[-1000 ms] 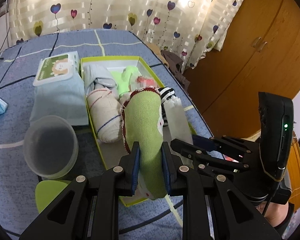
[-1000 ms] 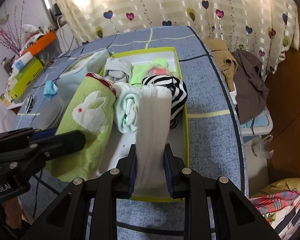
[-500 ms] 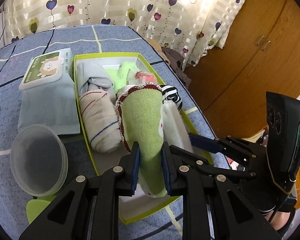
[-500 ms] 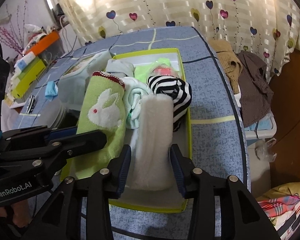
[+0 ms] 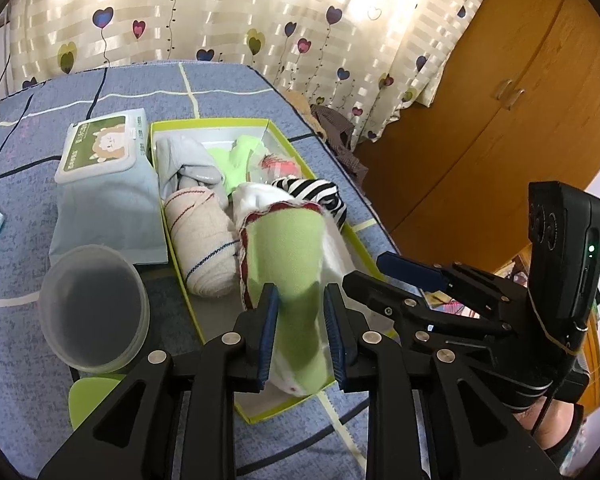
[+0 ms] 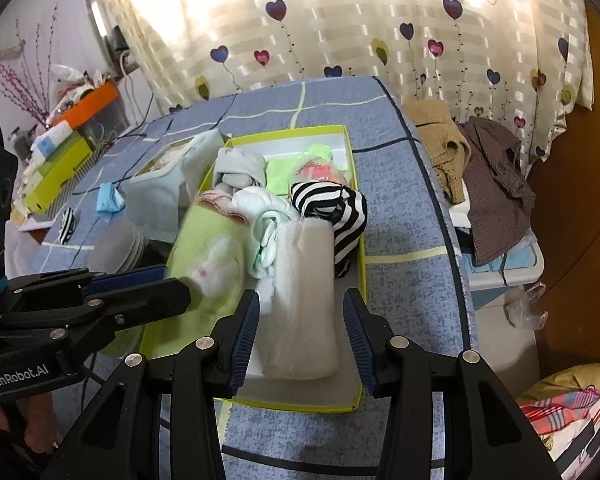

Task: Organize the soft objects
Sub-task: 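Lower the green rabbit towel into the tray and open the left tool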

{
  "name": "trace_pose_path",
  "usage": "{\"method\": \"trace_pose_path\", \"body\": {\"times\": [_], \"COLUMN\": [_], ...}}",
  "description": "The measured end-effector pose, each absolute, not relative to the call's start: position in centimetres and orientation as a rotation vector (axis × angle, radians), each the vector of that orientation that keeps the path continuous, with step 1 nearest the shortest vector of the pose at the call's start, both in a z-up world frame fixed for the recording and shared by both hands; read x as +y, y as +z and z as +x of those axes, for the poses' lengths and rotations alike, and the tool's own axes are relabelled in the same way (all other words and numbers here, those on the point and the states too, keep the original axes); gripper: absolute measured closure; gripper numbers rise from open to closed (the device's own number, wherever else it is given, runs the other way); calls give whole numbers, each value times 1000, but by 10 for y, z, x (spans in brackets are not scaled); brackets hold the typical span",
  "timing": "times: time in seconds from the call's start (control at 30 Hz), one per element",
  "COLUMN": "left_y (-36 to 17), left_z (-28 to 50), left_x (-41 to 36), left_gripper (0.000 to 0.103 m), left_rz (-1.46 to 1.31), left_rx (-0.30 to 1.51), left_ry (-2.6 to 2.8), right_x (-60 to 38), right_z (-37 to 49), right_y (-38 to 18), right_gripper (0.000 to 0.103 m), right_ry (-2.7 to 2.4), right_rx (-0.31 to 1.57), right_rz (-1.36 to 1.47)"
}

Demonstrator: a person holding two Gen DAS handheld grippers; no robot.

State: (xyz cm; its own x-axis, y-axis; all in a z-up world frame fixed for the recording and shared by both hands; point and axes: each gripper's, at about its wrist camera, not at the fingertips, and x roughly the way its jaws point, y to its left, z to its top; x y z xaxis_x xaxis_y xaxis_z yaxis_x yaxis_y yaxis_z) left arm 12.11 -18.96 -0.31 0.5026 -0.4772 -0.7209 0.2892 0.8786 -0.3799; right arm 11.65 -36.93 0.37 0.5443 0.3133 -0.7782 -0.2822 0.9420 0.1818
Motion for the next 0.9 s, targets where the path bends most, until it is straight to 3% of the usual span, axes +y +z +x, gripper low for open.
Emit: {"method": "trace_pose_path", "body": {"times": [0.53, 0.7, 0.9], "left_y": [-5, 15, 26], "left_z": [122, 110, 100], "left_x": [-195, -175, -140], "left_gripper": [75, 75, 75], "left_rz": [-317, -313, -318], "left_rx": [958, 886, 830], "left_ry": [-612, -556, -424], "right_x": [-378, -378, -341], "right_z": [102, 98, 94], "right_y": [22, 25, 29], "right_gripper": [60, 62, 82], "right_ry": [328, 326, 439], "right_rx": [882, 871, 852], "right_rz": [45, 56, 30]}}
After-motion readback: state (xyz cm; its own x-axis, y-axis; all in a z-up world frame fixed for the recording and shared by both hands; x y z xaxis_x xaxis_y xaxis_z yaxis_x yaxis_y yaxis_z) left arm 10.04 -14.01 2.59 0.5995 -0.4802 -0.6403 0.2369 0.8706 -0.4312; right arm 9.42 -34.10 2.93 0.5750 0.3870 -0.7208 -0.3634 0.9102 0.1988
